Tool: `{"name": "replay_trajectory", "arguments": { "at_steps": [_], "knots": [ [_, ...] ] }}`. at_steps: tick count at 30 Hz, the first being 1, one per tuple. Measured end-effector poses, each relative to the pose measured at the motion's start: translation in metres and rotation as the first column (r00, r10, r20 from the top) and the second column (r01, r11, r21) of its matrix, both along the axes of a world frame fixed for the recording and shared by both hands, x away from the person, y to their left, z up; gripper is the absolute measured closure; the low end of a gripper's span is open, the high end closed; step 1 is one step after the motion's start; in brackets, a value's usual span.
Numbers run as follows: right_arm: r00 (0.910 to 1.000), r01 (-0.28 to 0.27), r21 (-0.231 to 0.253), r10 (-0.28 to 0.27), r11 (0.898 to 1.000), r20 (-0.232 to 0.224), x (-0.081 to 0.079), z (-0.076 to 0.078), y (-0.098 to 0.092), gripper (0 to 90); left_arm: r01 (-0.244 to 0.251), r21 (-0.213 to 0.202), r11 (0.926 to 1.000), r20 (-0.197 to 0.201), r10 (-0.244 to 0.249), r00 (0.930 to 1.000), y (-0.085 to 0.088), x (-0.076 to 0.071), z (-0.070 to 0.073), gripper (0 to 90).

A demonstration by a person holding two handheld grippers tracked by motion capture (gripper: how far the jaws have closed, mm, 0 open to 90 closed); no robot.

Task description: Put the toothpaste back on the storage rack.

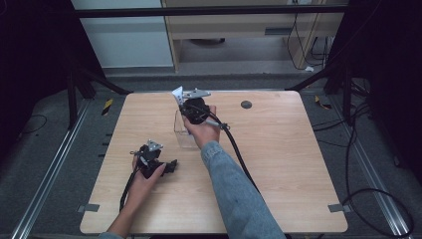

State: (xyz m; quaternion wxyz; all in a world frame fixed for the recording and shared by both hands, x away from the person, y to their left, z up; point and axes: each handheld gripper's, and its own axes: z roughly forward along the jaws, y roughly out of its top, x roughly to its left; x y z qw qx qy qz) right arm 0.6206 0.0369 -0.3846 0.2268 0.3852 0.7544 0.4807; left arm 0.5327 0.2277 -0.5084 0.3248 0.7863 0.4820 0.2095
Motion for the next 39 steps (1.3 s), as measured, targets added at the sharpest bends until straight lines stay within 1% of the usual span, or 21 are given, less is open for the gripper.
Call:
{"name": "replay_trajectory", "arguments": {
  "at_steps": [3, 8, 11, 13, 19, 24, 26, 33, 39],
  "knots": [
    [1.0, 0.003, -0.013, -0.003, 1.0, 0.0, 0.0, -0.001, -0.001, 79.2, 0.0, 0.0, 1.0, 0.0, 0.0, 1.0, 0.0, 0.0, 0.0, 0.0],
    [1.0, 0.005, -0.01, -0.005, 1.0, 0.004, 0.001, -0.004, 0.001, 79.2, 0.0, 0.0, 1.0, 0.0, 0.0, 1.0, 0.0, 0.0, 0.0, 0.0],
    [1.0, 0.005, -0.003, -0.005, 1.0, -0.002, 0.0, -0.006, 0.003, 79.2, 0.0, 0.0, 1.0, 0.0, 0.0, 1.0, 0.0, 0.0, 0.0, 0.0],
    [1.0, -0.001, -0.014, 0.001, 1.0, -0.002, -0.001, -0.009, 0.007, 79.2, 0.0, 0.0, 1.0, 0.0, 0.0, 1.0, 0.0, 0.0, 0.0, 0.0],
    [0.9999, -0.009, -0.02, 0.008, 1.0, -0.008, -0.002, -0.013, 0.01, 79.2, 0.0, 0.0, 1.0, 0.0, 0.0, 1.0, 0.0, 0.0, 0.0, 0.0],
    [0.9999, -0.01, -0.021, 0.01, 1.0, -0.007, -0.003, -0.014, 0.01, 79.2, 0.001, 0.0, 1.0, 0.0, -0.001, 1.0, 0.0, 0.0, 0.0, 0.0],
    [0.9999, -0.013, -0.03, 0.013, 0.999, -0.004, -0.004, -0.015, 0.011, 79.2, 0.0, 0.0, 1.0, 0.0, 0.0, 1.0, 0.0, 0.0, 0.0, 0.0],
    [0.9998, -0.009, -0.036, 0.009, 0.999, -0.017, -0.004, -0.018, 0.013, 79.2, 0.0, 0.0, 1.0, 0.0, 0.0, 1.0, 0.0, 0.0, 0.0, 0.0],
    [0.9997, -0.012, -0.042, 0.011, 0.999, -0.02, -0.004, -0.019, 0.014, 79.2, 0.0, 0.0, 1.0, 0.0, 0.0, 1.0, 0.0, 0.0, 0.0, 0.0]
  ]
}}
